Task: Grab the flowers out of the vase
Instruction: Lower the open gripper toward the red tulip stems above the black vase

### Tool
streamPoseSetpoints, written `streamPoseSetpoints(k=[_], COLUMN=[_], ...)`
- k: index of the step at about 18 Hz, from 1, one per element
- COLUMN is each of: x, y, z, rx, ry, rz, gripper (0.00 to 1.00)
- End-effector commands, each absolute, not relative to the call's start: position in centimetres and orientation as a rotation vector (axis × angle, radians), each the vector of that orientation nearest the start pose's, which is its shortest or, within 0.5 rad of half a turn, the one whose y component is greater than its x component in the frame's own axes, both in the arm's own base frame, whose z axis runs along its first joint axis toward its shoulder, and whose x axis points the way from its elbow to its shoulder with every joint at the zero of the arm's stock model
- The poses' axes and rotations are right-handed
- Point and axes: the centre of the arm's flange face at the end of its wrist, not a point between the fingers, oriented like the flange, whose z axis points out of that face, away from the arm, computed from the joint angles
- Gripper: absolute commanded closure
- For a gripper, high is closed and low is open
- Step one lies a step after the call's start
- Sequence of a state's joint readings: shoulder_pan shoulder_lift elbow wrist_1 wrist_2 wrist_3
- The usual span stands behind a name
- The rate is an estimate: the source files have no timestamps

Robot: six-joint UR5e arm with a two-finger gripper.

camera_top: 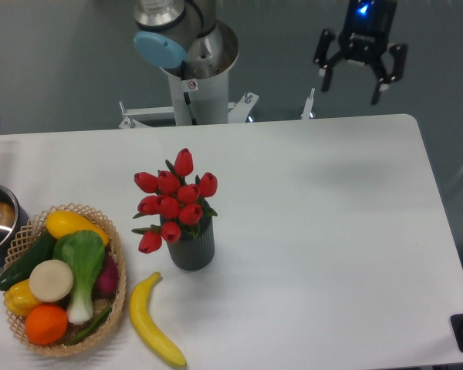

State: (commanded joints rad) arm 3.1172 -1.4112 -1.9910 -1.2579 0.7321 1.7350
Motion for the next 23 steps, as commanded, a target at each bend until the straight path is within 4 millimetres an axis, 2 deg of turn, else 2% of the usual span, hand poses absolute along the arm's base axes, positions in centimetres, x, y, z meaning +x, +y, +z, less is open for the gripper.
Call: streamPoseSetpoints(k=[5,8,11,14,20,23], x=[-40.1,-38.3,-36.9,-36.8,-36.3,-35.7], y=[24.4,25.7,27.0,28.5,33.6,36.0], z=[40.9,38.5,37.0,36.4,32.7,31.4], rx=[-2.265,-2.259,-2.235,-2.172,-2.08,-2.065], ry=[0.247,0.279,0.297,0.297,0.382,0.434], rz=[0.048,-0.016,-0.061,-0.097,-0.186,-0.213], gripper=[0.0,0.0,0.0,0.0,0.0,0.0])
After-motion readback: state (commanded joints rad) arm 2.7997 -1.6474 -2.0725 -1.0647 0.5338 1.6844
